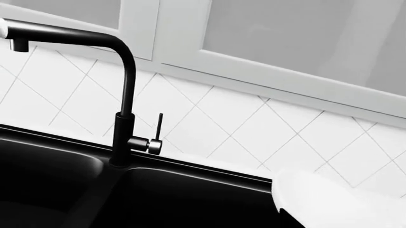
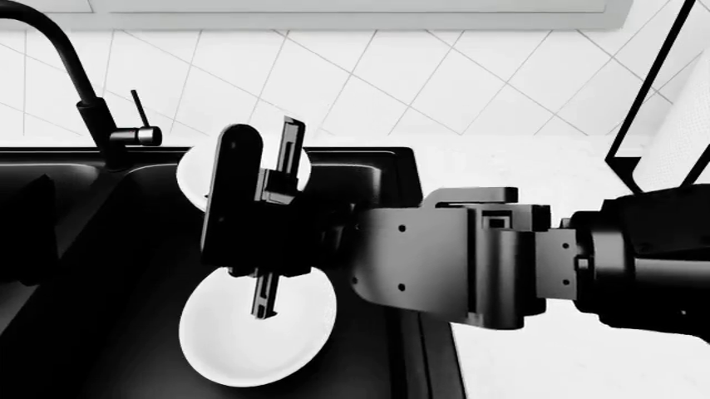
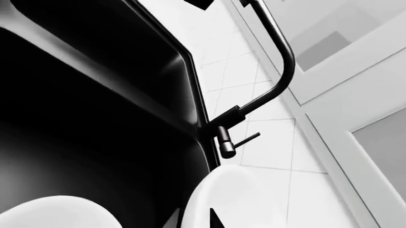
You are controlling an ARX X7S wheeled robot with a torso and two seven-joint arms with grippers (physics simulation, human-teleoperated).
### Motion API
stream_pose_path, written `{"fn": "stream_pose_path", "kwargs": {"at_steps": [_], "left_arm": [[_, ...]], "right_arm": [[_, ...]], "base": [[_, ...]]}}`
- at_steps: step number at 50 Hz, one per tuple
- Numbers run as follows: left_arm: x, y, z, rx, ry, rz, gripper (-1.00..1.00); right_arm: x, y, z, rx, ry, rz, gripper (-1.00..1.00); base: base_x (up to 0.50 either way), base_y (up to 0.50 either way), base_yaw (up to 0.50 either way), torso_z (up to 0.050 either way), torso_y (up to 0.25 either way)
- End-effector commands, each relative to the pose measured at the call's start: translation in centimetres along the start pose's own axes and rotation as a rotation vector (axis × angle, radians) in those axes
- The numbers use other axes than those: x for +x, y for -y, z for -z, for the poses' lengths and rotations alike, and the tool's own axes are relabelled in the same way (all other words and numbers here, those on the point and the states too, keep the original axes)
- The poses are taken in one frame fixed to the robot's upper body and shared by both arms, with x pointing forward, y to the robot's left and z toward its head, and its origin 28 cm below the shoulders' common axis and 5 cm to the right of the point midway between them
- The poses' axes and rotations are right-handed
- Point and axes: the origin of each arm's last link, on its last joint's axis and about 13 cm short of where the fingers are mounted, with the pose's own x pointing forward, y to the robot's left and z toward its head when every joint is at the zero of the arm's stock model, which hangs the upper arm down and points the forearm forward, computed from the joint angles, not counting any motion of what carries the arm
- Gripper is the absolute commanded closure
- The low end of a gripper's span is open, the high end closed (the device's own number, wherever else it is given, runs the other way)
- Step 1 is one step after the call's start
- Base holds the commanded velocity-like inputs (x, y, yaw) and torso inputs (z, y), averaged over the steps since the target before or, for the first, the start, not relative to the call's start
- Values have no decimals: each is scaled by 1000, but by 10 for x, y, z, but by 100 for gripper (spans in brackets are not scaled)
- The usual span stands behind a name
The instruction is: Stack the bowls in the sink.
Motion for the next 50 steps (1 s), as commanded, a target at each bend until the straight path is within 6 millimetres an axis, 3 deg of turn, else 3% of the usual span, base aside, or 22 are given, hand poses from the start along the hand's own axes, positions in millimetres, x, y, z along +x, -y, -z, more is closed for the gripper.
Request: {"fn": "stream_pose_path", "kwargs": {"at_steps": [1,18,31,50], "left_arm": [[0,0,0,0,-1,-2,-100],[0,0,-1,2,0,-6,-100],[1,0,0,4,-2,-7,-100],[1,-1,1,3,-5,-10,-100]], "right_arm": [[9,-5,5,-13,9,-23,100],[15,-14,21,-3,-32,-62,100],[13,-26,20,9,-29,-118,100],[11,-20,14,86,-37,-131,100]], "base": [[0,0,0,0,0],[0,0,0,0,0],[0,0,0,0,1],[0,0,0,0,0]]}}
